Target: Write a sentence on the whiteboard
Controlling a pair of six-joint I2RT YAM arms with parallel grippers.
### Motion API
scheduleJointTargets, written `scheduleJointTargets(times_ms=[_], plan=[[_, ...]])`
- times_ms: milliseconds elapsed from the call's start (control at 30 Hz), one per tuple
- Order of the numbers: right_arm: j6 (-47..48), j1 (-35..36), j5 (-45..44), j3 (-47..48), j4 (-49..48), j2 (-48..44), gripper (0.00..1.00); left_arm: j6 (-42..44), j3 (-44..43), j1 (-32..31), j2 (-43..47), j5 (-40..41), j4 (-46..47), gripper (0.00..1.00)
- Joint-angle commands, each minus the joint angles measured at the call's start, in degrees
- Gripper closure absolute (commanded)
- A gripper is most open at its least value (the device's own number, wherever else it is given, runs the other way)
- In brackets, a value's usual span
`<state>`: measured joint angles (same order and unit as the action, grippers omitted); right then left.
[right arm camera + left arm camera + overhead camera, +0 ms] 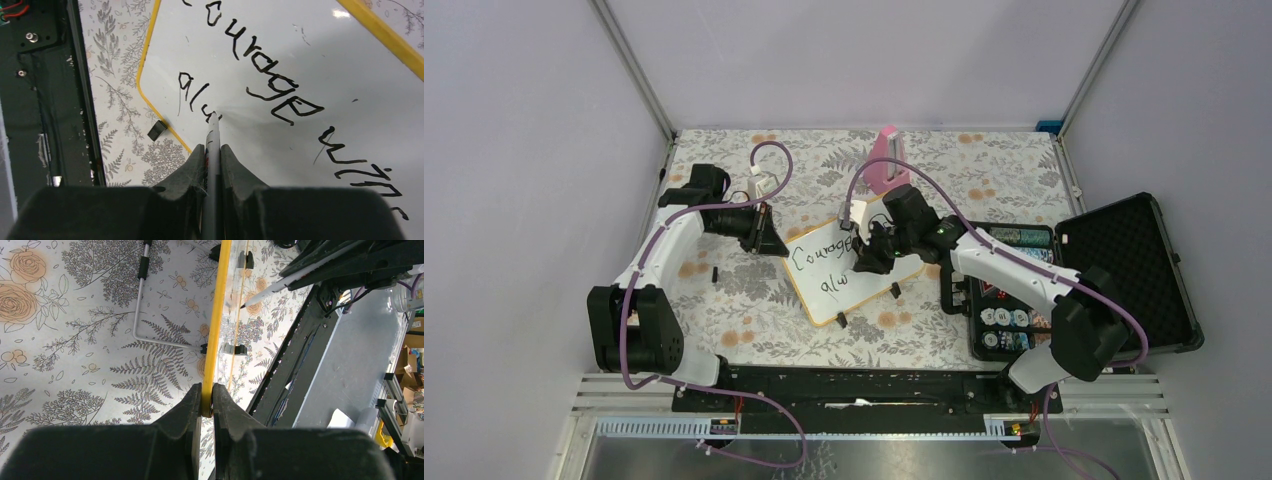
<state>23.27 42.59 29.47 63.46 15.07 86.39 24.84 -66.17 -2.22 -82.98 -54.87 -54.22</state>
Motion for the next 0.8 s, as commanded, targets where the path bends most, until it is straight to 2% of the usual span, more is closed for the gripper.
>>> scheduleJointTargets(times_ms=[0,500,767], plan=[[-1.2,-0.2,3.9,1.2,1.7,-3.3,1.00,2.1,-0.3,-0.5,-0.6,2.4,2.6,1.00],[-3.7,-2.9,2.6,-3.7,-1.6,-5.2,1.00,2.0,-0.1,-0.5,0.0,2.4,2.6,1.00],[-5.0,-3.2,-2.5,-4.3,-5.0,-4.5,1.00,2.0,-0.1,-0.6,0.0,2.4,2.6,1.00]])
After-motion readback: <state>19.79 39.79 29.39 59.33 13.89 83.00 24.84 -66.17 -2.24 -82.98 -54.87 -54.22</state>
